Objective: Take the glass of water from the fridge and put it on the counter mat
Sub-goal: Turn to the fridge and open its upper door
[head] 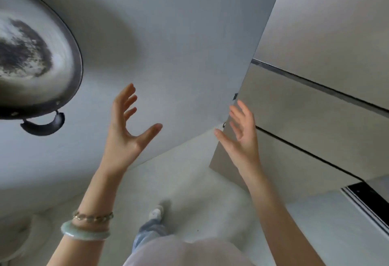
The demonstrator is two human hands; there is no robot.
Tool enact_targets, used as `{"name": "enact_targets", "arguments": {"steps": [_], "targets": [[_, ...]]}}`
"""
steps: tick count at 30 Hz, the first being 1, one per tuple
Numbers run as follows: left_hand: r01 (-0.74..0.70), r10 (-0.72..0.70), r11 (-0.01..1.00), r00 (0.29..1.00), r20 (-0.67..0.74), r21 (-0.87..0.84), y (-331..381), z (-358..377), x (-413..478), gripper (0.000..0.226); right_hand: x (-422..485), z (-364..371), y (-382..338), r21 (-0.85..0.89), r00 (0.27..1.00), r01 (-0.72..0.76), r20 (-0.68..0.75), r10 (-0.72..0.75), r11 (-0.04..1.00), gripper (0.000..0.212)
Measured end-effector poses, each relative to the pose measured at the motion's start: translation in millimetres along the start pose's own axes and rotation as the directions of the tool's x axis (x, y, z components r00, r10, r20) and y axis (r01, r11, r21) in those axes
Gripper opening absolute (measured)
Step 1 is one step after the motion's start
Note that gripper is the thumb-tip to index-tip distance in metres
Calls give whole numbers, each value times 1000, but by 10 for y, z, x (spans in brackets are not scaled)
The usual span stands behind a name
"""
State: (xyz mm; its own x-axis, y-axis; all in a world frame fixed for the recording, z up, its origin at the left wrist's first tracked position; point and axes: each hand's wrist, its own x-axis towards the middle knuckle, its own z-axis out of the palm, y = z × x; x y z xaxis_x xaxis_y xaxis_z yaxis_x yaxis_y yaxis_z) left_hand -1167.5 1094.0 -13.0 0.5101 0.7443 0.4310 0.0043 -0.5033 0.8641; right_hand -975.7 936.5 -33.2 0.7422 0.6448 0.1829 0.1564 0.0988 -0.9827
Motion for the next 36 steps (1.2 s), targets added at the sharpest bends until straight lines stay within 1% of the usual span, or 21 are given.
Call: {"name": "enact_targets", "arguments": {"steps": [3,7,11,15,18,23,27,31,36], "targets": [[-10,15,999,994,106,-50,-207,-75,376,85,95,137,-52,-28,991,-16,-133,12,999,75],[-4,31,992,977,213,-127,-399,-194,824,88,221,354,-126,-99,967,-32,-255,5,995,77],[-18,74,984,945,317,-177,-523,-266,1213,90,312,598,-175,-126,922,-51,-387,-2,991,79],[-36,127,975,902,413,-221,-573,-289,1492,92,326,815,-244,-143,876,-60,-481,-16,988,79],[-51,165,968,866,473,-245,-602,-253,1612,94,298,909,-272,-155,854,-83,-520,-10,984,81],[-56,210,956,819,534,-289,-606,-113,1684,96,231,905,-313,-160,821,-104,-571,-6,982,79],[-67,245,944,796,553,-322,-546,49,1646,97,135,825,-350,-179,808,-108,-589,-19,978,80],[-40,248,935,785,568,-352,-410,227,1539,97,4,712,-389,-213,791,-117,-611,-38,970,82],[-100,315,920,765,562,-379,-215,373,1534,99,-53,558,-499,-259,780,-95,-619,-89,961,81]]}}
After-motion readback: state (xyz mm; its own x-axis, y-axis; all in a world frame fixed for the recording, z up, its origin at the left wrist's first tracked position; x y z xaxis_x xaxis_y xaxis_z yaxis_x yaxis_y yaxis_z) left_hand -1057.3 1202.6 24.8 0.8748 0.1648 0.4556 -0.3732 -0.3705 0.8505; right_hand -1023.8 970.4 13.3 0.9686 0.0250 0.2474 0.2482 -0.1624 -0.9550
